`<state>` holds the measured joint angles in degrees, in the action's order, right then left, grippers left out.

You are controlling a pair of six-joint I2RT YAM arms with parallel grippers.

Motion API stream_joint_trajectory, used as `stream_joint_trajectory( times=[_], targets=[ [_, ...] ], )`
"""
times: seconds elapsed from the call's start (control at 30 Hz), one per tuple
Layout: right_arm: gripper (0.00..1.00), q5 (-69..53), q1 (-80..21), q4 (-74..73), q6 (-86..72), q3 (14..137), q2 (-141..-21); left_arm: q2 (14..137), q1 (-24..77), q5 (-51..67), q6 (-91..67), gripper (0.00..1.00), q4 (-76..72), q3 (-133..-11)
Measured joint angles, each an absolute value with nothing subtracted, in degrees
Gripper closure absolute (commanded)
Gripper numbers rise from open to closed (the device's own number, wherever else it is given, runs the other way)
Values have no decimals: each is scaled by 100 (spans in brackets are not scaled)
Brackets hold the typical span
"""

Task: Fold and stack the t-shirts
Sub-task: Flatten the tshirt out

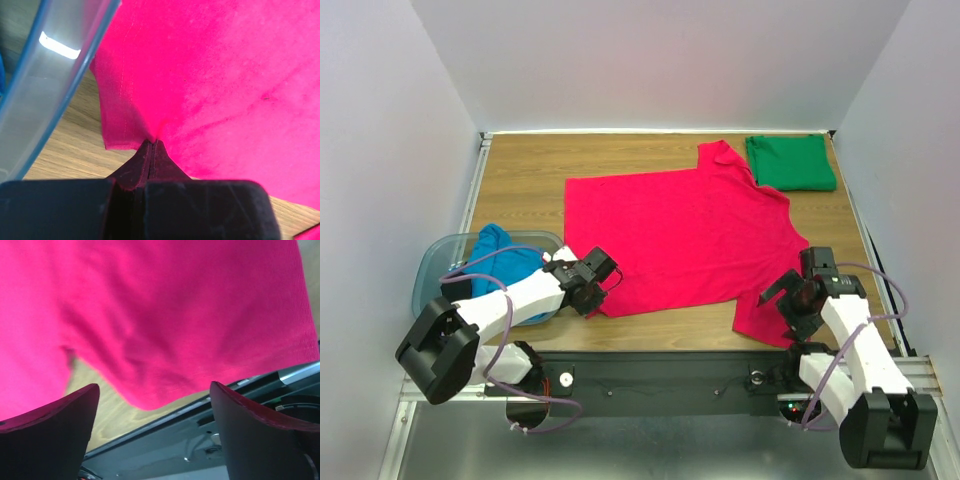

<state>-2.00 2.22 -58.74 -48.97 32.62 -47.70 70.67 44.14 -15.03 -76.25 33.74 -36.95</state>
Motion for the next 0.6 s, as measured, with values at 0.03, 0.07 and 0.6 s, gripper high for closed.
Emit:
stream_joint_trajectory(
  times=[0.03, 0.07, 0.6],
  targets=[
    [6, -231, 222, -5854, -4939, 3146, -4823, 7057, 4414, -1498, -7625, 100, 3347, -3688],
    [10, -270, 222, -5824, -4984, 3006, -4921, 7057, 4414, -1494, -7623, 100, 3334, -3682],
    [99, -493, 222, -5212, -5033, 2545, -5413, 7059, 4414, -1455, -7588, 100, 3291, -3671]
  ],
)
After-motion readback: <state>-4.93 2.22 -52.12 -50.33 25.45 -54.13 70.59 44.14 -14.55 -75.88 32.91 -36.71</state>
